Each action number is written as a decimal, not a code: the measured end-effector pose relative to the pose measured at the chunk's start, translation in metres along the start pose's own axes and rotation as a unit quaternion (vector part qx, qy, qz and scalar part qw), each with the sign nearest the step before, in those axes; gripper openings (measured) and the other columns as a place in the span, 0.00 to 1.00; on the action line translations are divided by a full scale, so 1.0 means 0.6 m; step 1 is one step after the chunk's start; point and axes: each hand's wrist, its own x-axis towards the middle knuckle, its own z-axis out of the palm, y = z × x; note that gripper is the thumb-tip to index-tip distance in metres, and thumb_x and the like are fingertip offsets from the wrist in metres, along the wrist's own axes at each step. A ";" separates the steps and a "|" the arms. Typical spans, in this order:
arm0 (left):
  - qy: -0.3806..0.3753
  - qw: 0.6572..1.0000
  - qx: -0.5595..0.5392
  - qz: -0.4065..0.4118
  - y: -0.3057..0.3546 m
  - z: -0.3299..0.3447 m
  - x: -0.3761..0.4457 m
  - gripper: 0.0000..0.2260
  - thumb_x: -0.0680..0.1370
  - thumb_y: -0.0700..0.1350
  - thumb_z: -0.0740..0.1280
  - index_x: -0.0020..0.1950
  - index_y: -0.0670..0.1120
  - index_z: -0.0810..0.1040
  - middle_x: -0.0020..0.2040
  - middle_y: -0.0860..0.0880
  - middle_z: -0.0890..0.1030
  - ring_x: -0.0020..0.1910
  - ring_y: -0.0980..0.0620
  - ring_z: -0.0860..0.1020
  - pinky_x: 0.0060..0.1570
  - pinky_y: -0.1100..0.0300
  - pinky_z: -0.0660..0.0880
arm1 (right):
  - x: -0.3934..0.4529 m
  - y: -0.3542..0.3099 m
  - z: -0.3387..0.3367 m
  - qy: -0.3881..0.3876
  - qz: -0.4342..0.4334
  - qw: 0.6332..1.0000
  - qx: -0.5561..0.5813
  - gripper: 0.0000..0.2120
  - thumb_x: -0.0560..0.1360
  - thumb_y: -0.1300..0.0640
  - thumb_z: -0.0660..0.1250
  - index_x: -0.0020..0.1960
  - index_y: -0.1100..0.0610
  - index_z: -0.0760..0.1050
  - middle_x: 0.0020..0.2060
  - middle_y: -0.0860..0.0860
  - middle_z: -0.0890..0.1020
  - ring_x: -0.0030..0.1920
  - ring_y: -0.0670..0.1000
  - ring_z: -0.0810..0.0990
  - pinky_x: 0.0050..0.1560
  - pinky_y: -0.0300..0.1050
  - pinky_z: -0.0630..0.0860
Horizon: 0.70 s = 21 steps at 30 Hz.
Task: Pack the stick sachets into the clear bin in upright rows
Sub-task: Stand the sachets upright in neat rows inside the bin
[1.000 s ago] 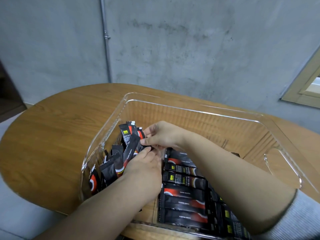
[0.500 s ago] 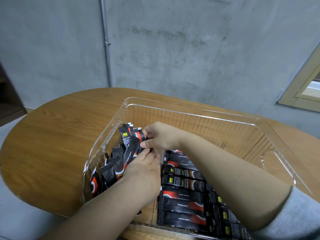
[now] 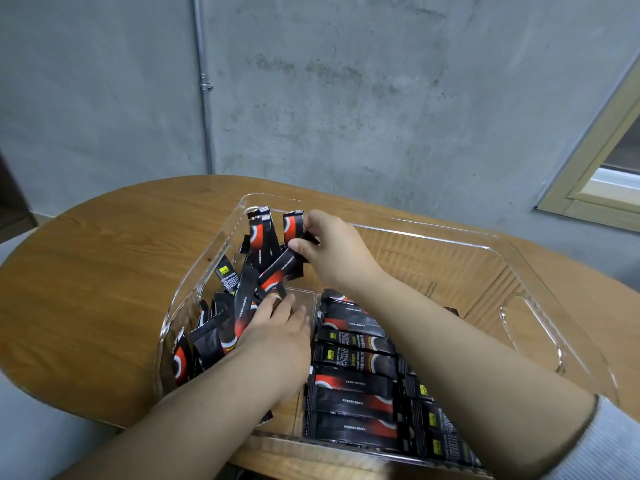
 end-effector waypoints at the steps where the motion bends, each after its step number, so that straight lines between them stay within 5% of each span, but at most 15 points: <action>1: 0.000 1.000 0.000 -0.001 0.000 0.000 0.000 0.34 0.79 0.44 0.59 0.78 0.41 0.42 0.79 0.42 0.41 0.76 0.40 0.37 0.73 0.43 0.36 | -0.003 0.000 -0.002 0.016 -0.006 1.000 -0.019 0.04 0.75 0.56 0.67 0.49 0.54 0.74 0.47 0.54 0.80 0.51 0.52 0.75 0.52 0.50 0.73; 7: 0.008 1.000 -0.005 -0.011 0.000 0.002 0.000 0.34 0.79 0.44 0.59 0.78 0.42 0.42 0.79 0.42 0.41 0.75 0.36 0.35 0.73 0.43 0.36 | -0.025 -0.010 -0.014 0.055 -0.052 0.991 -0.112 0.08 0.76 0.56 0.66 0.53 0.58 0.74 0.37 0.50 0.71 0.44 0.51 0.66 0.48 0.47 0.67; 16: 0.014 1.000 -0.004 -0.014 0.001 0.005 0.001 0.34 0.79 0.43 0.59 0.78 0.42 0.42 0.78 0.42 0.40 0.74 0.36 0.34 0.72 0.44 0.34 | -0.034 -0.021 -0.019 0.015 0.026 0.999 -0.031 0.06 0.79 0.59 0.61 0.55 0.59 0.68 0.49 0.58 0.80 0.48 0.61 0.79 0.48 0.58 0.77; 18: 0.016 1.000 -0.005 -0.015 0.001 0.006 0.000 0.34 0.78 0.42 0.59 0.78 0.42 0.42 0.78 0.42 0.40 0.74 0.36 0.33 0.73 0.43 0.33 | -0.039 -0.016 -0.031 0.027 0.049 0.998 -0.034 0.06 0.80 0.59 0.59 0.55 0.59 0.67 0.50 0.57 0.80 0.49 0.59 0.78 0.49 0.54 0.75; 21: 0.021 1.000 -0.004 -0.017 0.001 0.003 -0.002 0.34 0.78 0.41 0.58 0.78 0.42 0.42 0.78 0.41 0.39 0.73 0.34 0.32 0.72 0.43 0.33 | -0.051 -0.004 -0.054 0.034 0.077 0.996 -0.039 0.03 0.81 0.58 0.58 0.52 0.57 0.64 0.45 0.53 0.76 0.43 0.54 0.73 0.38 0.46 0.67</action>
